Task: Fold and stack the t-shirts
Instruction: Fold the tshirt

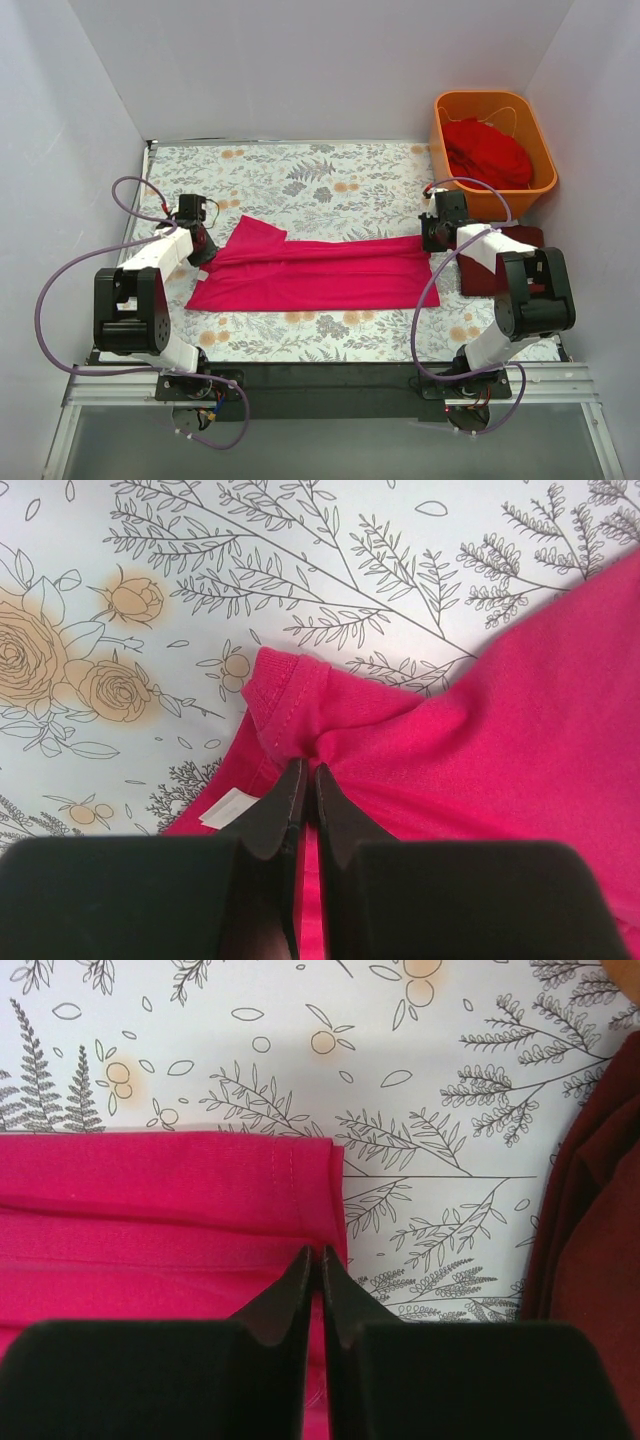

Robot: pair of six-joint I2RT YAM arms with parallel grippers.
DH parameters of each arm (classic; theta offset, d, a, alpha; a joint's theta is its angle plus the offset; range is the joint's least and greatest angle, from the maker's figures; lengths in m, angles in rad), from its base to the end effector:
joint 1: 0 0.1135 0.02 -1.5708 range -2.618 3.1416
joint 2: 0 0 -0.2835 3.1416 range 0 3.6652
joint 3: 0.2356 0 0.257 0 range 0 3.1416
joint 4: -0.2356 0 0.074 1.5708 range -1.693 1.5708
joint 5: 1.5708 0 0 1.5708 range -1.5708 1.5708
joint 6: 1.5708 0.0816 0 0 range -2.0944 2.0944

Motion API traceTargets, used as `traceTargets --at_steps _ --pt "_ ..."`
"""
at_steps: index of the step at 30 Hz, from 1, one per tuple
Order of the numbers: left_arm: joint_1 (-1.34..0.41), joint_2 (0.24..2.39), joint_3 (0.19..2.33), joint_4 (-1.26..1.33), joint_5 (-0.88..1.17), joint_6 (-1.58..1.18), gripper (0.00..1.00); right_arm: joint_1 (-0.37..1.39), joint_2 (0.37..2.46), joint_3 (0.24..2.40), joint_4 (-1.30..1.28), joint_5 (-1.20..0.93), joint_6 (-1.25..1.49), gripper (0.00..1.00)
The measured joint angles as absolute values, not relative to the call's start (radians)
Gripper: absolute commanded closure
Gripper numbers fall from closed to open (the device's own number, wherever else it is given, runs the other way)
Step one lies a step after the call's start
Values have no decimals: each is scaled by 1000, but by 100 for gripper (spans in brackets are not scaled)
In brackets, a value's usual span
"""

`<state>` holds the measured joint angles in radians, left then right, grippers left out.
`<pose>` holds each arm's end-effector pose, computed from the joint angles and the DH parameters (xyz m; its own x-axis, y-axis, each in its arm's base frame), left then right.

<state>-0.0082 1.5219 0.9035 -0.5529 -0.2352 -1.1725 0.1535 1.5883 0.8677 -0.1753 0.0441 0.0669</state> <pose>0.3043 0.0165 0.1594 -0.2811 -0.8941 -0.3487 -0.8812 0.3844 -0.2752 0.3459 0.0499 0.1557 -0.7783 -0.0528 -0.6257 -0.0737 0.9973 0.0074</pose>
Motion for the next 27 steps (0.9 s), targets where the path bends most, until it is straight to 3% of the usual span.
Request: traceTargets --at_steps 5,6,10,19,27 --pt "-8 1505 891 -553 -236 -1172 74 151 1595 868 -176 19 64 66" --pt "-8 1494 891 -553 -237 -1172 63 151 1595 868 -177 14 62 60" --pt "-8 1431 897 -556 -245 -1168 42 155 1584 873 -196 -7 64 49" --pt "-13 1415 1050 -547 -162 -1150 37 200 1468 924 -236 -85 86 43" --pt "-44 1655 1160 -469 -44 -1126 42 325 1502 948 -146 -270 201 44"
